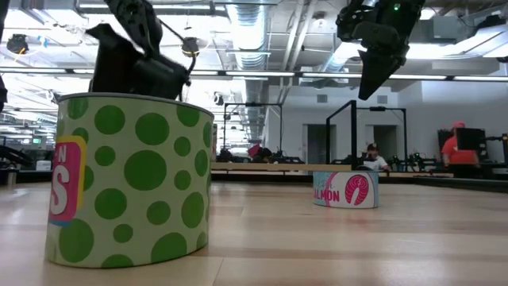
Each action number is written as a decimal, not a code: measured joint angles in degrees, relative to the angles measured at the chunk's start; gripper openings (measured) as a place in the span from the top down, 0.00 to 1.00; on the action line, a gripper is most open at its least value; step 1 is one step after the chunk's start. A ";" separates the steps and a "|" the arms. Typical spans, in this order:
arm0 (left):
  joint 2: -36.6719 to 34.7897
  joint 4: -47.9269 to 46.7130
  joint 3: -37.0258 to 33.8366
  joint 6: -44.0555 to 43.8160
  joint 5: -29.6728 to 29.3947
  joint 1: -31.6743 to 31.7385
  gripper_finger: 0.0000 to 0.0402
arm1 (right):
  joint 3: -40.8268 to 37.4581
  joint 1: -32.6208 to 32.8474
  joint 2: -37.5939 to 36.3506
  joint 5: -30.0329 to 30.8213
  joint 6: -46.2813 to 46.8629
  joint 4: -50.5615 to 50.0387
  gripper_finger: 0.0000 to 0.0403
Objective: Pick and place cans onto a shelf
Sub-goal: Put the canned carrots on the shelf
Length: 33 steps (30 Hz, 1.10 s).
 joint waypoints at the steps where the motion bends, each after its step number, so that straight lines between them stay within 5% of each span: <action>1: 0.02 -0.27 0.81 -0.17 0.63 -0.59 1.00 | 0.00 0.00 0.02 0.00 -0.04 0.00 0.83; 7: 0.02 -5.34 6.47 -3.38 4.23 -4.53 1.00 | 0.00 0.00 0.02 0.00 -0.13 -0.02 0.83; 12: 0.00 -8.60 9.03 -5.35 -0.47 -7.02 1.00 | 0.00 0.00 0.02 0.00 -0.13 -0.04 0.83; 17: -0.17 -10.09 9.36 -6.31 0.90 -6.17 0.95 | 0.00 0.00 0.02 0.00 -0.12 0.00 0.83; 25: -11.81 -13.15 18.14 -10.53 -6.18 -11.15 0.87 | -0.02 0.04 0.02 -0.20 -0.07 -0.04 0.83; 29: -20.58 -12.56 20.46 -9.96 -6.78 -6.14 0.92 | -0.02 0.04 0.02 0.15 -0.07 0.00 0.83; 33: -26.18 -8.41 20.51 -5.61 -6.93 6.47 0.99 | -0.02 0.00 0.02 0.71 0.02 0.29 0.83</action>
